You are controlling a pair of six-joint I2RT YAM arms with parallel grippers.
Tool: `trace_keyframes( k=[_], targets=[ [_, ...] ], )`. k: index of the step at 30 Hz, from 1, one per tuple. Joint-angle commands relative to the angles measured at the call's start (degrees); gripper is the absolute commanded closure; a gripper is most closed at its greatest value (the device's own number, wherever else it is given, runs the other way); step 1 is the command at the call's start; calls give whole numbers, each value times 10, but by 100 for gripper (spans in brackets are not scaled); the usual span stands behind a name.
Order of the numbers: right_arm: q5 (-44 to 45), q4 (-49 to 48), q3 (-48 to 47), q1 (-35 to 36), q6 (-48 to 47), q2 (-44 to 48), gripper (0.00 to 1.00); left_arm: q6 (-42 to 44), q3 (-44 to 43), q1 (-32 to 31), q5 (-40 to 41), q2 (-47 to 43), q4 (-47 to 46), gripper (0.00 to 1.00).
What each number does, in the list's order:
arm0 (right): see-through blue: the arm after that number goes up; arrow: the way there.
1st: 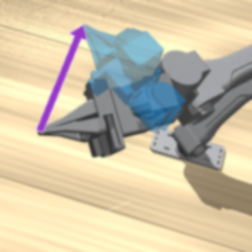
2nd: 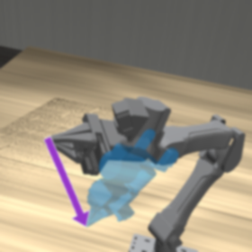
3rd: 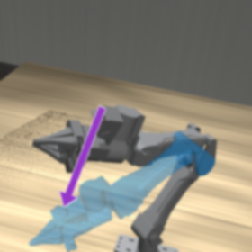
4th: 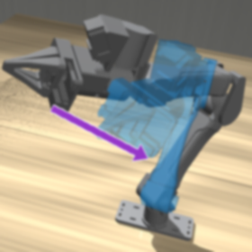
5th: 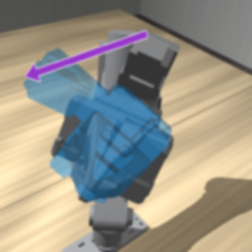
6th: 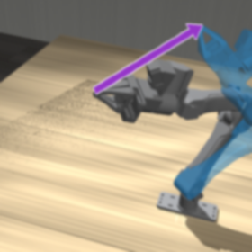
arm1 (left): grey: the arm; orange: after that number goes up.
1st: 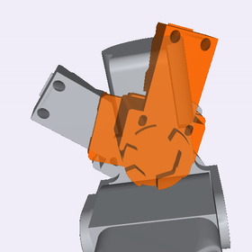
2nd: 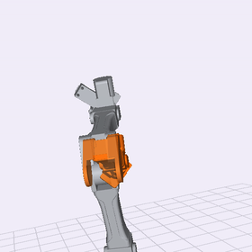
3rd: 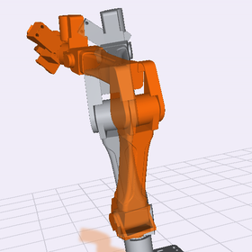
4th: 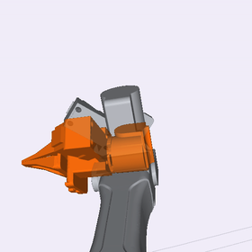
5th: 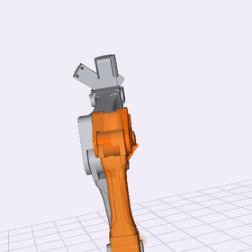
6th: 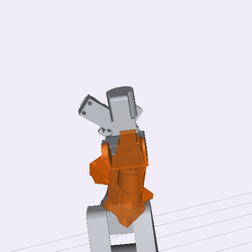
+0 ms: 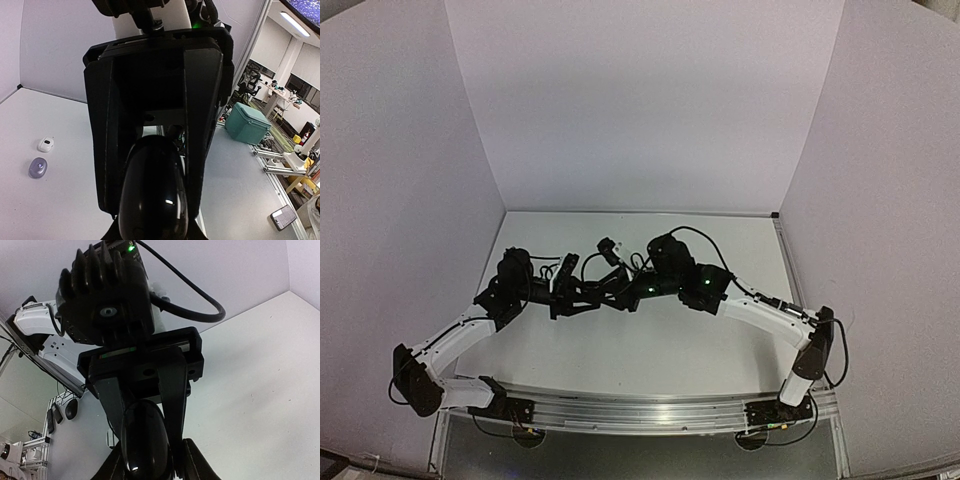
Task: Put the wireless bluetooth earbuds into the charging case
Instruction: Pass from the left arm to the right
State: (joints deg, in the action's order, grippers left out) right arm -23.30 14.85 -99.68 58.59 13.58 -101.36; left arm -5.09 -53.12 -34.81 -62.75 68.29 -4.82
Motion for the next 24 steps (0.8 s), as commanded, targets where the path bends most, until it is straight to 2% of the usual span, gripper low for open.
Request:
trace_keyframes(
  k=[1, 6, 11, 16, 20, 24],
  targets=[
    [0, -35, -9, -7, 9, 10, 71, -6, -7, -1, -8, -6, -27, 100],
    [-8, -41, -3, -8, 17, 9, 81, -4, -9, -1, -6, -5, -25, 100],
    [-11, -42, -2, -8, 22, 7, 99, -2, -10, -1, -3, -4, -22, 100],
    [4, -43, 12, -8, 25, 17, 100, 26, -9, 0, 28, -9, 20, 99],
    [14, -45, 29, -8, 26, 27, 100, 103, -3, 0, 59, -20, 87, 81],
    [16, -49, 42, -9, 31, 31, 100, 144, -2, 0, 87, -29, 117, 69]
  ],
)
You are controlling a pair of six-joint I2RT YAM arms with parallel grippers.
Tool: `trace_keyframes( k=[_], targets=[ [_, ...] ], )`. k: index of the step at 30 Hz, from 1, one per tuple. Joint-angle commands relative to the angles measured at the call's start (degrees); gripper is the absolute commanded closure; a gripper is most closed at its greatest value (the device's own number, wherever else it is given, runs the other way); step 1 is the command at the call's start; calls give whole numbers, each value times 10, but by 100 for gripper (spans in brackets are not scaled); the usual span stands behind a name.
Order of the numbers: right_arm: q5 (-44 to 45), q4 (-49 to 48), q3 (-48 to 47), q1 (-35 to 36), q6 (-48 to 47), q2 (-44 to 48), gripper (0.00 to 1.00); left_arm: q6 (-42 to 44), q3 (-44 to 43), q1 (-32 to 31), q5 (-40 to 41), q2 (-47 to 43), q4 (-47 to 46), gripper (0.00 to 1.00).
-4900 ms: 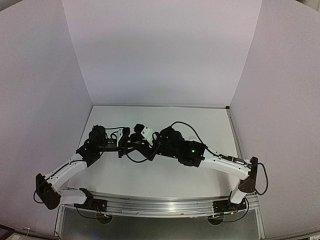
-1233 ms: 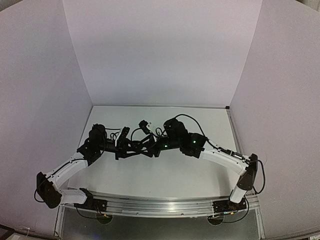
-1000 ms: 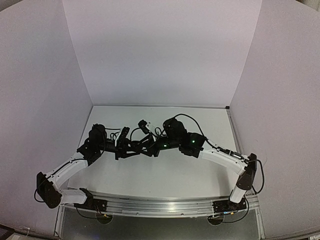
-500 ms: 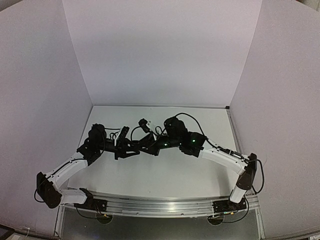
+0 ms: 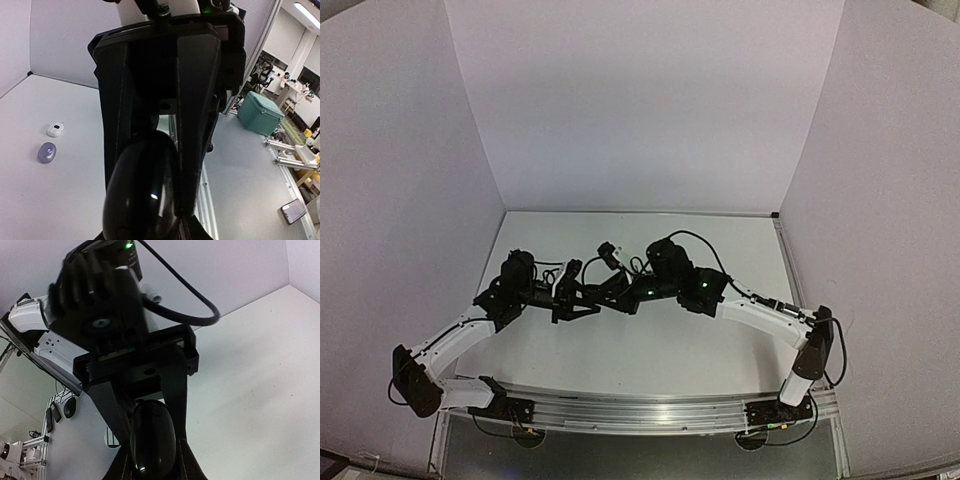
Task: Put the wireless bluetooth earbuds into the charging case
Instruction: Pass from the left arm to the right, then place the charging case with the earbuds at the center of the board.
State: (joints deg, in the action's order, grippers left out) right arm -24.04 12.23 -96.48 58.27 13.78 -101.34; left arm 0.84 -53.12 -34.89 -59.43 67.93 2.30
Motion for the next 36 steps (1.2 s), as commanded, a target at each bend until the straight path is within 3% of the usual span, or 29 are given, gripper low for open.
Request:
trace_keyframes(
  k=[1, 7, 13, 20, 36],
  targets=[
    [24, -24, 14, -5, 30, 31, 100, 90, -1, 1, 59, -27, 49, 65],
    [43, -26, 41, -8, 38, 46, 100, 128, 5, 2, 82, -34, 83, 41],
    [91, -25, 105, -34, 81, 68, 100, 161, 12, 2, 187, -44, 122, 1],
    [49, -26, 188, -89, 168, -6, 100, 128, 46, 2, 283, -73, 108, 0],
    [-117, -23, 23, -213, 164, -275, 100, 84, 73, 1, 288, -93, 97, 1]
  ],
)
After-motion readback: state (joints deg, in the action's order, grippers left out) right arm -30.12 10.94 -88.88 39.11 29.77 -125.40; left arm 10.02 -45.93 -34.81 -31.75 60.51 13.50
